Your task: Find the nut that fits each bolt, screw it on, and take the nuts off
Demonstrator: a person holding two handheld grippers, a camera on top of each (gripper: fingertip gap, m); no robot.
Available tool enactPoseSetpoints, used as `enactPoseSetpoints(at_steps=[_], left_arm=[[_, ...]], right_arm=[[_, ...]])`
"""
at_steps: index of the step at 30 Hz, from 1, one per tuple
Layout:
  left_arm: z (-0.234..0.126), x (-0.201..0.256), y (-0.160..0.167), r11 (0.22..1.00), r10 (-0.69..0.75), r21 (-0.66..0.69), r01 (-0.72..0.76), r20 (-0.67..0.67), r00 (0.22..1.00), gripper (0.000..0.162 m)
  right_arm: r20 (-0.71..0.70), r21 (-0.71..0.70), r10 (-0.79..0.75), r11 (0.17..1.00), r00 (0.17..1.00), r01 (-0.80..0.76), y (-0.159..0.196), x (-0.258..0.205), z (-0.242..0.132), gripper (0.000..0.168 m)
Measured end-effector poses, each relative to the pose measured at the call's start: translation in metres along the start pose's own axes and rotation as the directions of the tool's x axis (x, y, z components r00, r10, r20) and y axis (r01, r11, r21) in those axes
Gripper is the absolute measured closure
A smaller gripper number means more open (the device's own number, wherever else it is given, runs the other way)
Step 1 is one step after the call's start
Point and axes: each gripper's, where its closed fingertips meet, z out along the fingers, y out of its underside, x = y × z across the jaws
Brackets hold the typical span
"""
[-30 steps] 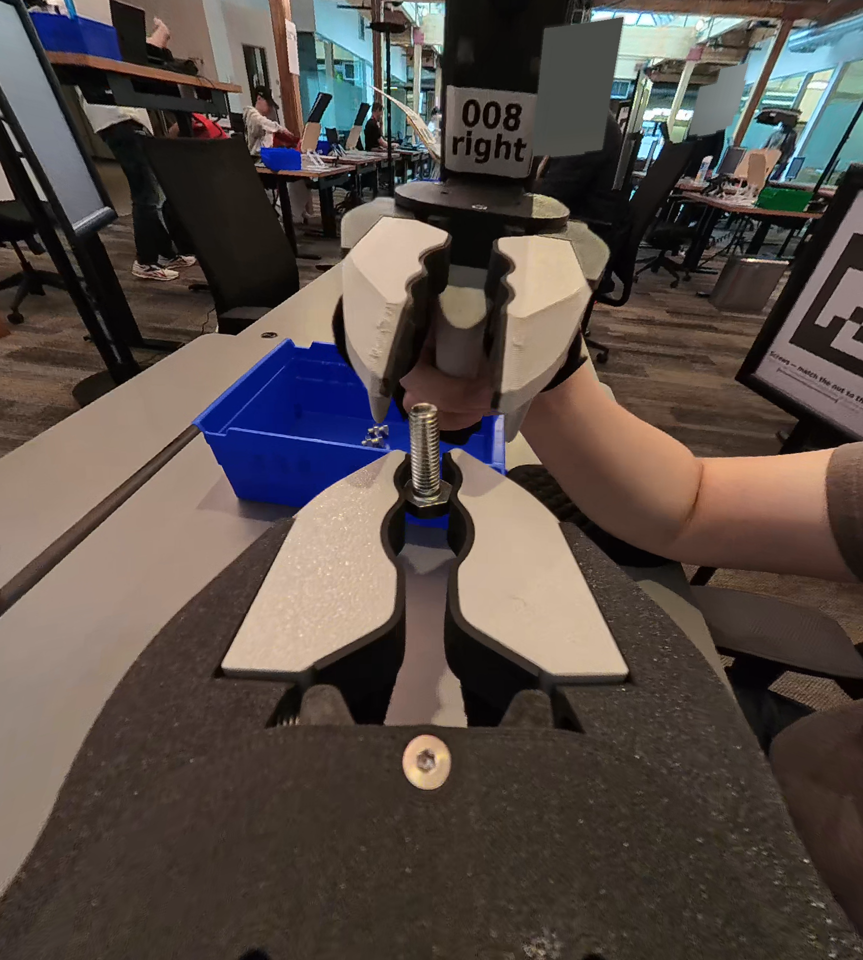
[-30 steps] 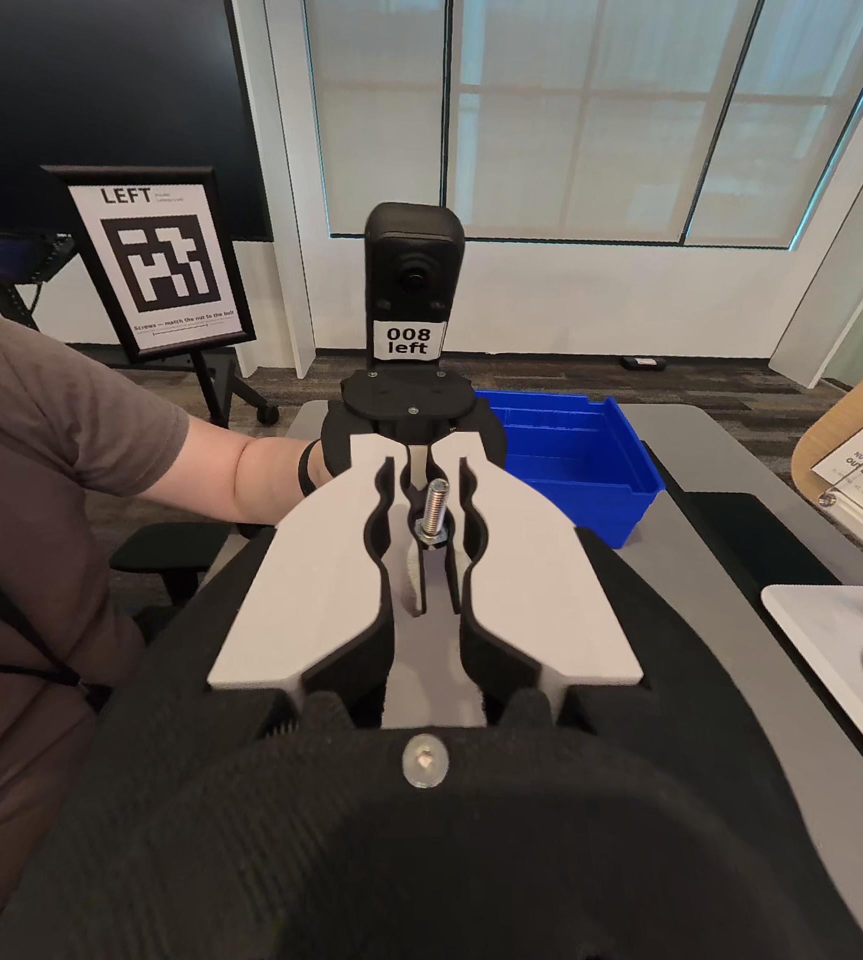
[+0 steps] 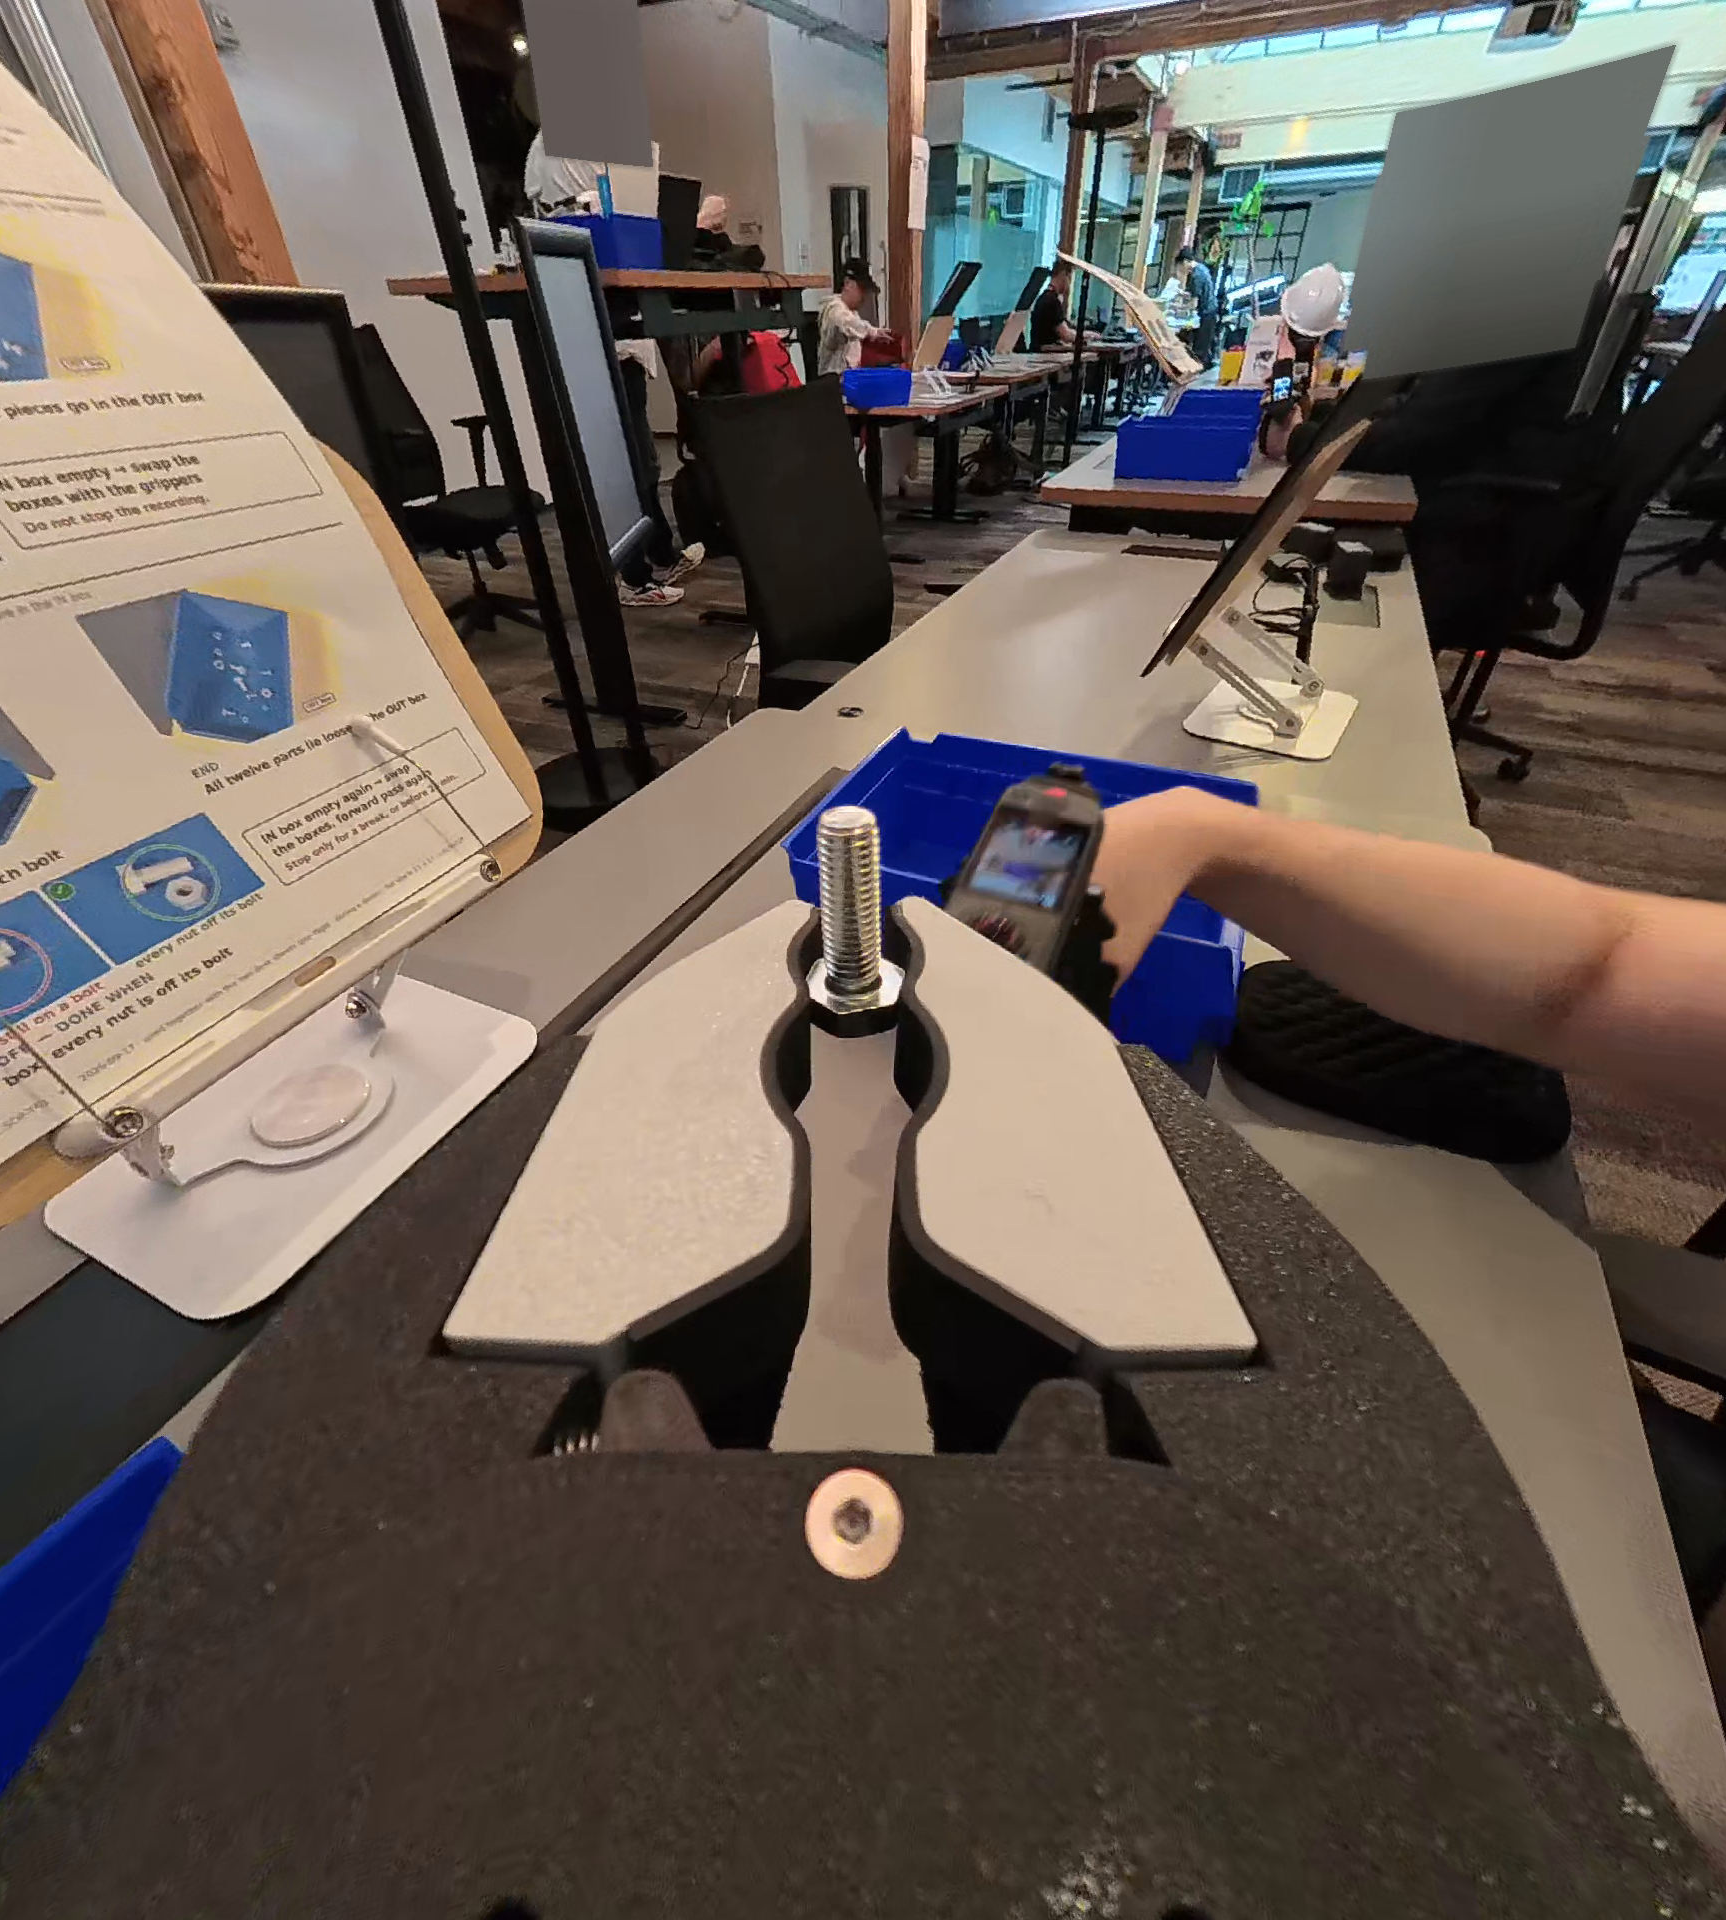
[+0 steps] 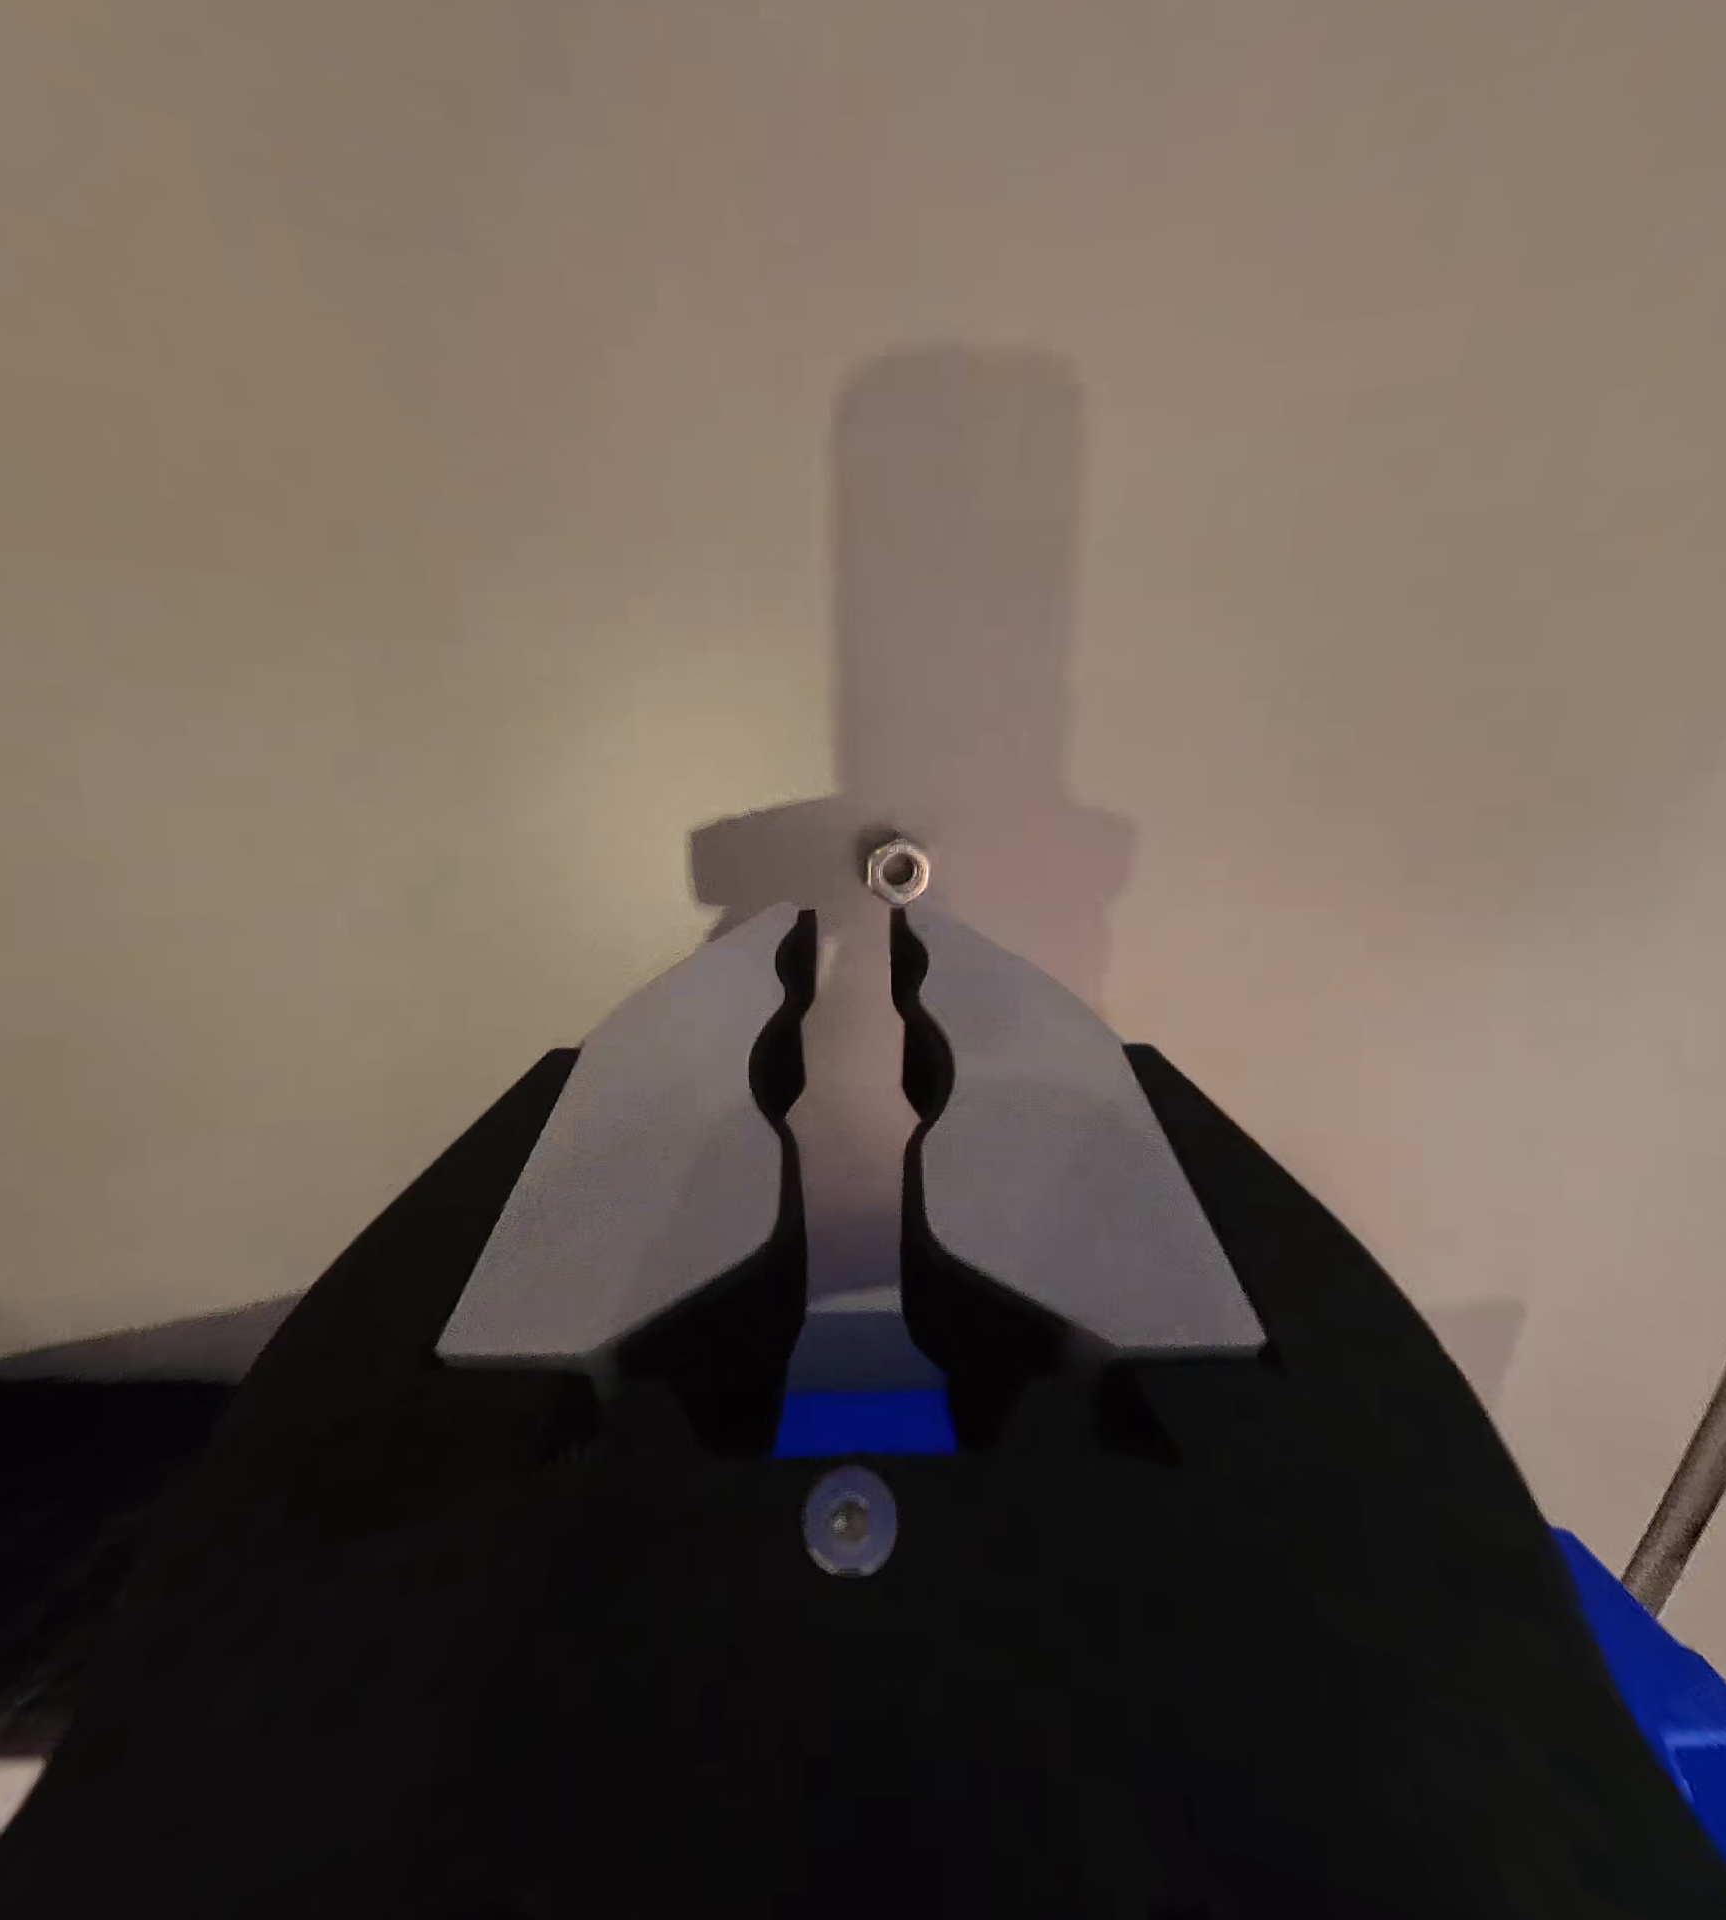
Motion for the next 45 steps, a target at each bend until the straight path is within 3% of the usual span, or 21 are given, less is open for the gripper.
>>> enactPoseSetpoints(at_steps=[5,8,20,30,33,38,42,45], left_arm=[[0.002,0.005,-0.002,1.000,-0.002,0.010,0.002,-0.028,1.000,0.152],[0.003,0.007,-0.002,1.000,0.006,0.008,-0.006,-0.036,0.999,0.152],[0.003,0.011,-0.003,1.000,0.010,0.008,-0.009,-0.061,0.998,0.151],[0.007,0.013,0.000,1.000,0.008,-0.006,-0.009,-0.071,0.997,0.151],[0.009,0.011,0.002,1.000,0.017,-0.011,-0.017,-0.067,0.998,0.152],[0.015,0.005,0.010,1.000,-0.020,-0.024,0.018,-0.083,0.996,0.152],[0.023,0.011,0.016,0.998,-0.063,-0.032,0.059,-0.137,0.989,0.152],[0.030,0.023,0.017,0.996,-0.091,-0.031,0.086,-0.203,0.975,0.152]], right_arm=[[0.059,-0.163,-0.015,0.986,0.998,0.024,0.012,0.002,0.024,0.152],[0.013,-0.166,-0.077,0.983,0.997,0.078,0.009,0.008,0.028,0.151],[0.019,-0.184,-0.042,0.982,0.999,0.045,0.013,0.012,0.038,0.147],[0.038,-0.150,-0.015,0.989,0.999,0.020,0.011,0.010,0.040,0.153],[0.051,-0.083,-0.032,0.996,0.998,0.036,0.004,0.005,0.037,0.153],[0.010,0.048,0.003,0.999,1.000,-0.003,-0.005,0.009,-0.015,0.153],[-0.044,0.221,0.019,0.975,0.999,-0.009,-0.030,0.013,-0.101,0.153],[-0.095,0.318,-0.041,0.946,0.995,0.069,-0.066,0.005,-0.173,0.153]])
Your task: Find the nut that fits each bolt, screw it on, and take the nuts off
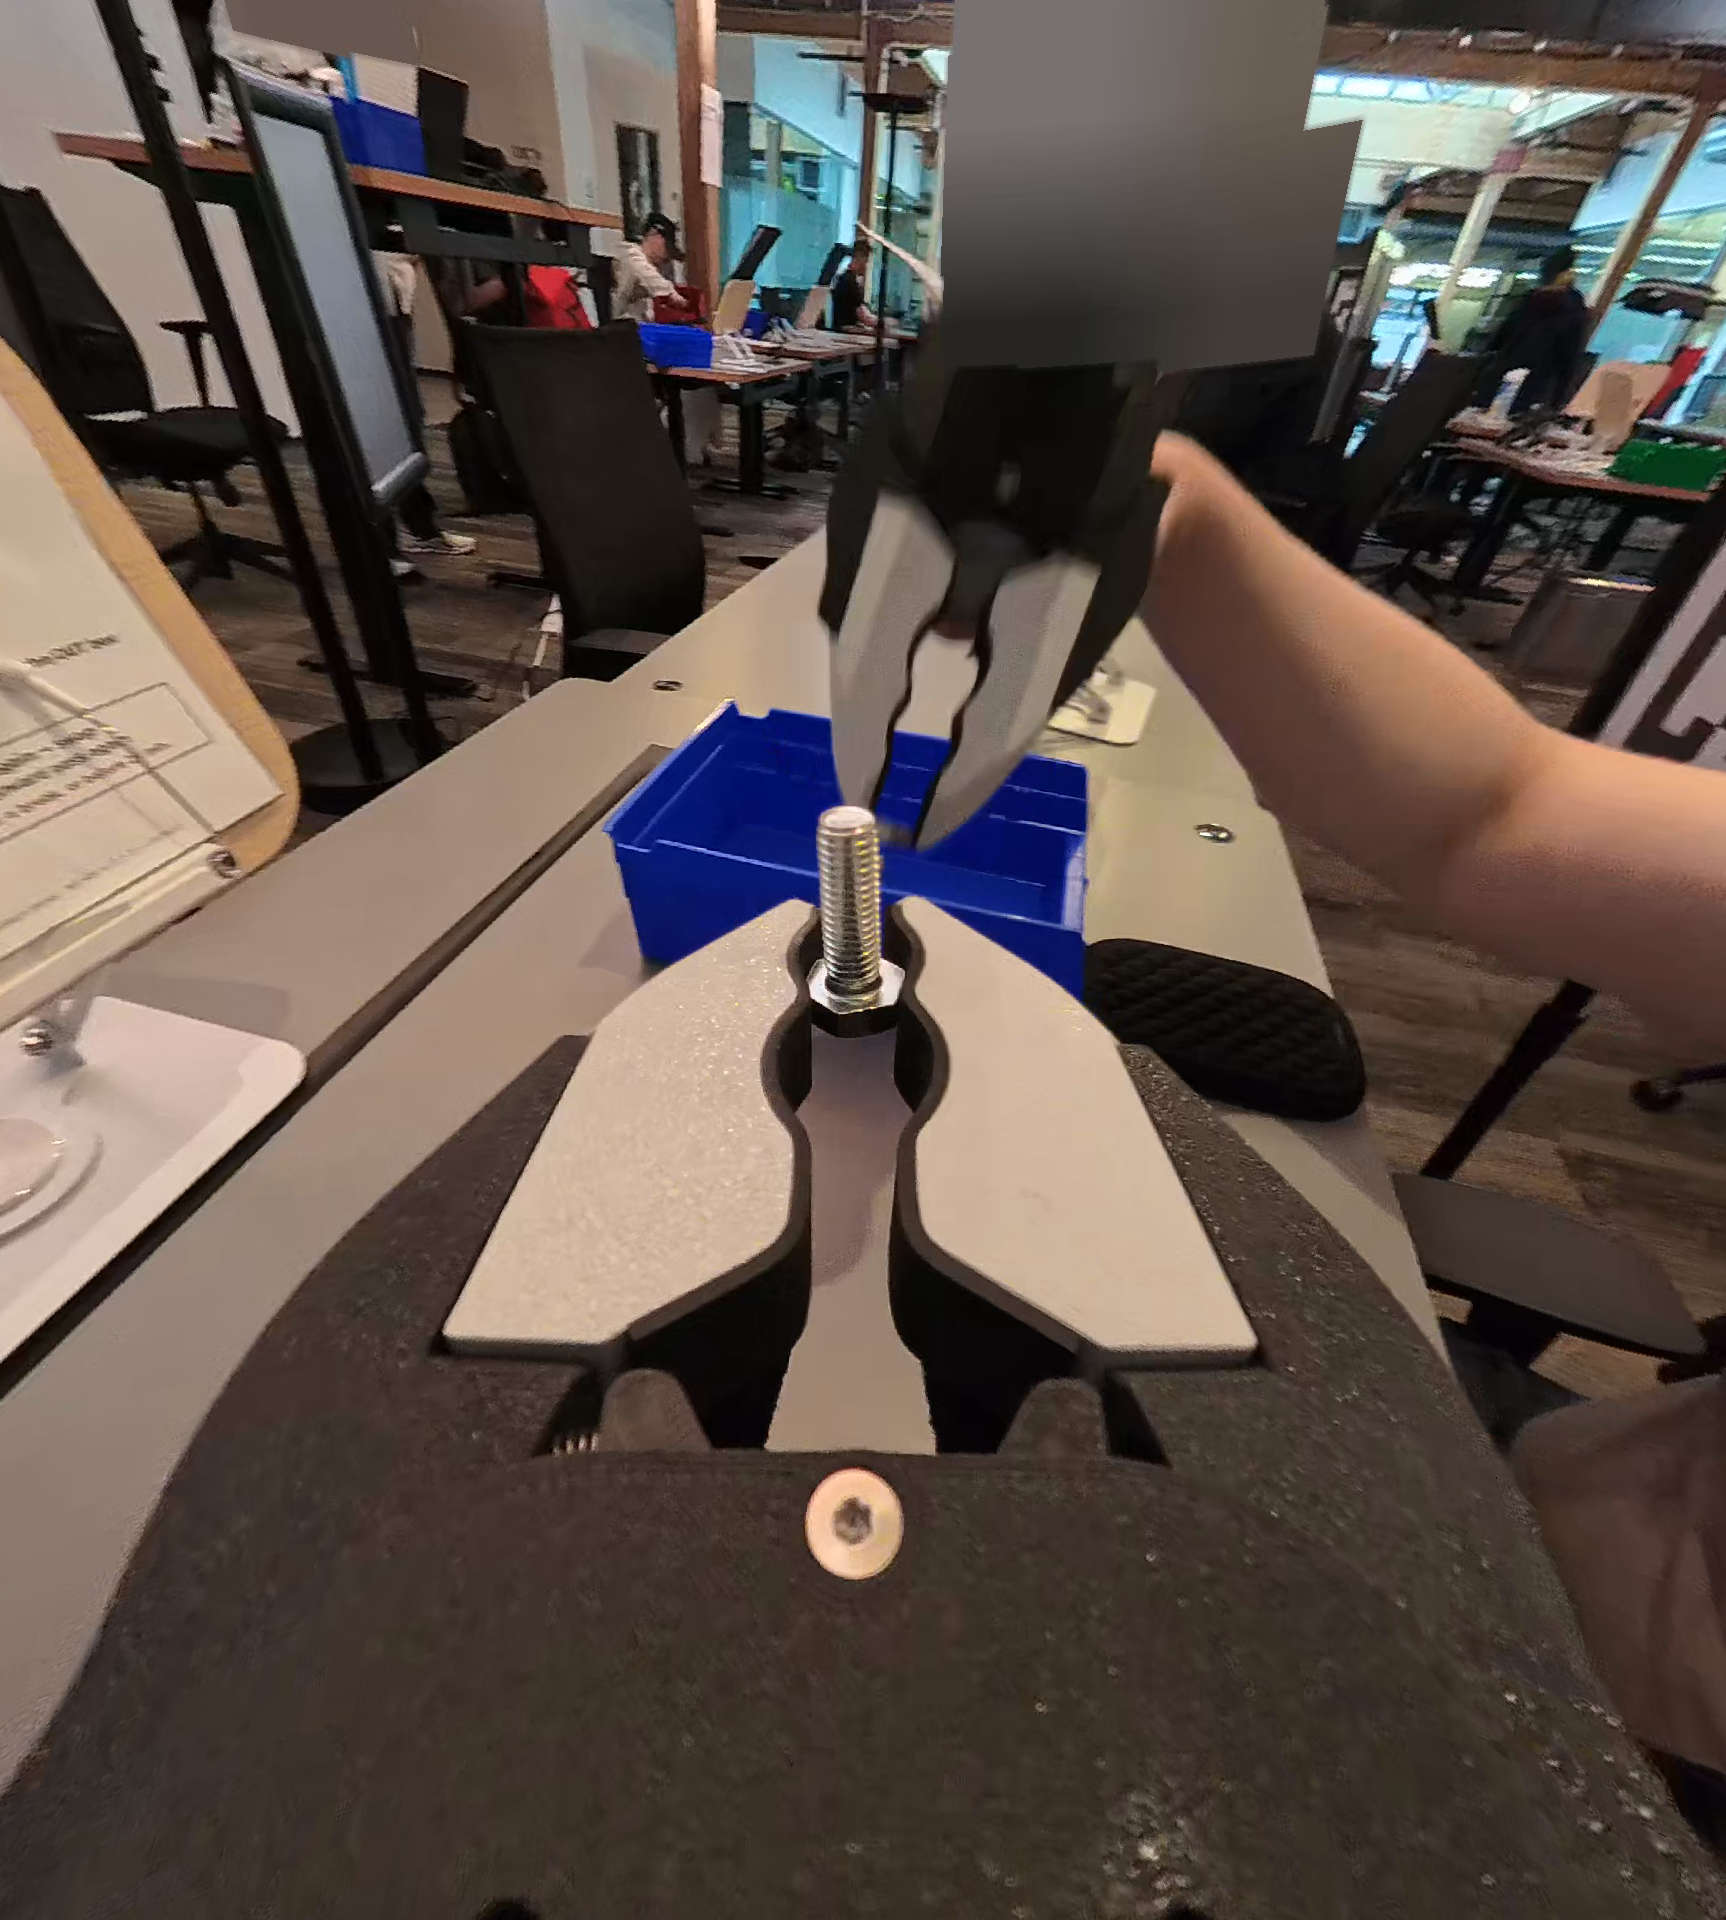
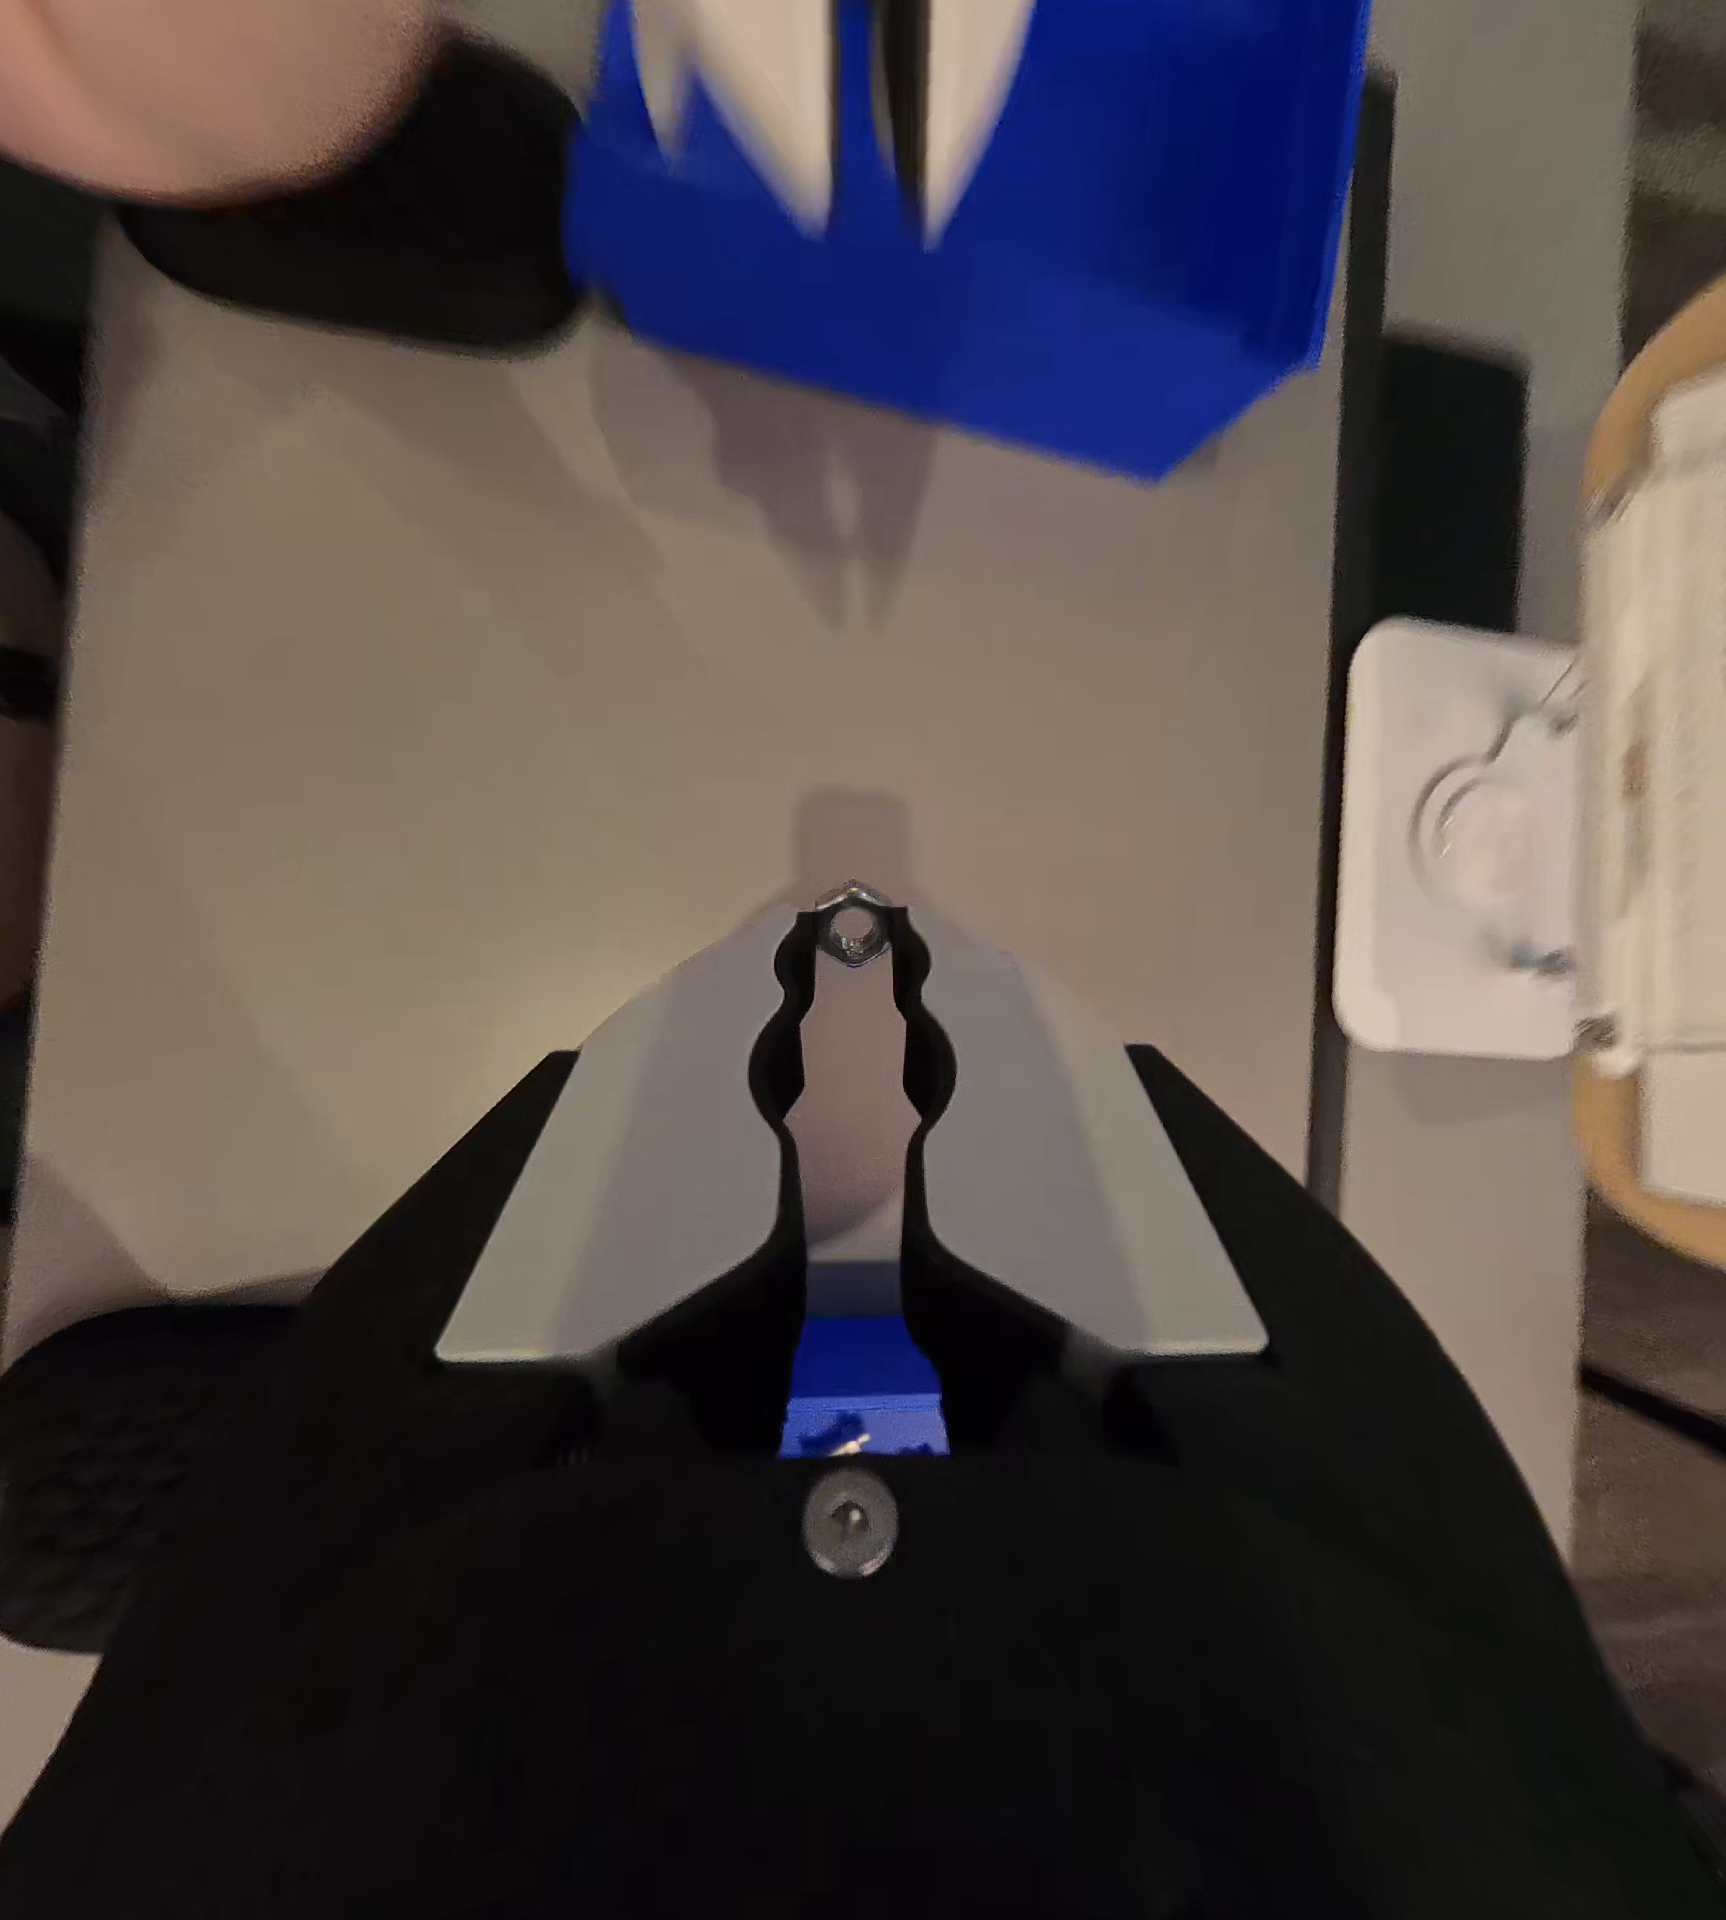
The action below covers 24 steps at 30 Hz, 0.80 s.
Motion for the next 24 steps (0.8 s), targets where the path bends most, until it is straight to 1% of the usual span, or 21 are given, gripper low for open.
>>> enactPoseSetpoints(at_steps=[2,4,6,8,11,13,20,24], left_arm=[[0.006,0.007,0.003,1.000,-0.007,-0.012,0.006,-0.039,0.999,0.152],[0.012,0.015,0.007,1.000,-0.003,-0.031,0.001,-0.067,0.998,0.152],[0.018,0.022,0.009,0.999,-0.002,-0.040,-0.002,-0.093,0.996,0.152],[0.024,0.031,0.011,0.999,-0.005,-0.046,-0.001,-0.121,0.993,0.151],[0.032,0.043,0.014,0.998,0.002,-0.059,-0.011,-0.154,0.988,0.152],[0.038,0.051,0.017,0.997,0.013,-0.068,-0.024,-0.170,0.985,0.151],[0.051,0.063,0.023,0.996,0.015,-0.078,-0.032,-0.203,0.979,0.151],[0.056,0.064,0.025,0.997,0.005,-0.071,-0.021,-0.220,0.975,0.151]], right_arm=[[0.012,0.033,-0.063,0.997,0.998,0.063,-0.039,-0.008,-0.029,0.153],[0.031,0.029,-0.123,0.992,0.992,0.123,-0.071,-0.015,-0.046,0.153],[0.058,-0.007,-0.159,0.987,0.986,0.160,-0.095,-0.021,-0.054,0.153],[0.092,-0.053,-0.173,0.983,0.981,0.178,-0.109,-0.026,-0.053,0.153],[0.110,-0.158,-0.174,0.969,0.978,0.190,-0.113,-0.029,-0.045,0.153],[0.127,-0.201,-0.171,0.960,0.977,0.194,-0.112,-0.033,-0.040,0.153],[0.139,-0.254,-0.182,0.944,0.973,0.212,-0.107,-0.045,-0.034,0.152],[0.137,-0.254,-0.183,0.943,0.973,0.214,-0.106,-0.047,-0.035,0.152]])
